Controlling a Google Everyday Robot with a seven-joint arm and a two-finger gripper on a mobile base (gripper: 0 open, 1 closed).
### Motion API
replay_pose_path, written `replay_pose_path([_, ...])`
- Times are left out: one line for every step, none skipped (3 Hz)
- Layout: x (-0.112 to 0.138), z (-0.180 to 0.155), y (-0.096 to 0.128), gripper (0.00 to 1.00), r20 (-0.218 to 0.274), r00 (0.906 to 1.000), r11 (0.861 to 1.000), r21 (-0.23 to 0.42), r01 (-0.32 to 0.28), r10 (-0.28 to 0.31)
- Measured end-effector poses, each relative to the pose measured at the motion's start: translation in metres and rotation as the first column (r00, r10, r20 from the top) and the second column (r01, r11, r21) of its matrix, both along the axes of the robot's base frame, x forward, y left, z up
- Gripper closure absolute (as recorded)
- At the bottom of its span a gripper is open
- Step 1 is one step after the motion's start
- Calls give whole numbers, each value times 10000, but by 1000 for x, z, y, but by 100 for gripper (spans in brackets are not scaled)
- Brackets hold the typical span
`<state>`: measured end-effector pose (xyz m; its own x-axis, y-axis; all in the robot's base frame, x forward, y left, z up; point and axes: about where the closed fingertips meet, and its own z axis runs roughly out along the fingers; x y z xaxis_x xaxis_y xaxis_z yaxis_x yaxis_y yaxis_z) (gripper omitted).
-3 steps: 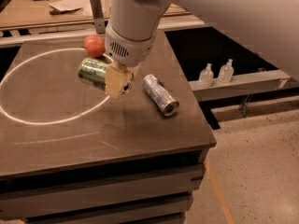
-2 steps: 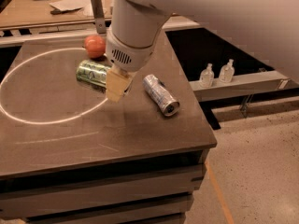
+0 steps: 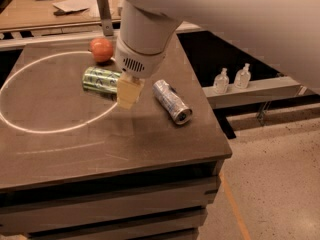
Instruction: Place green can upright
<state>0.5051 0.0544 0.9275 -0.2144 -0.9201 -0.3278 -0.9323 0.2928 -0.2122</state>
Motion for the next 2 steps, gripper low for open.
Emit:
replay_pose_path([3, -1, -7, 100, 1067, 9810, 9860, -581, -1566, 1621])
replay_pose_path([5, 1, -6, 100, 1708, 9301, 9438, -1202, -3079, 3252])
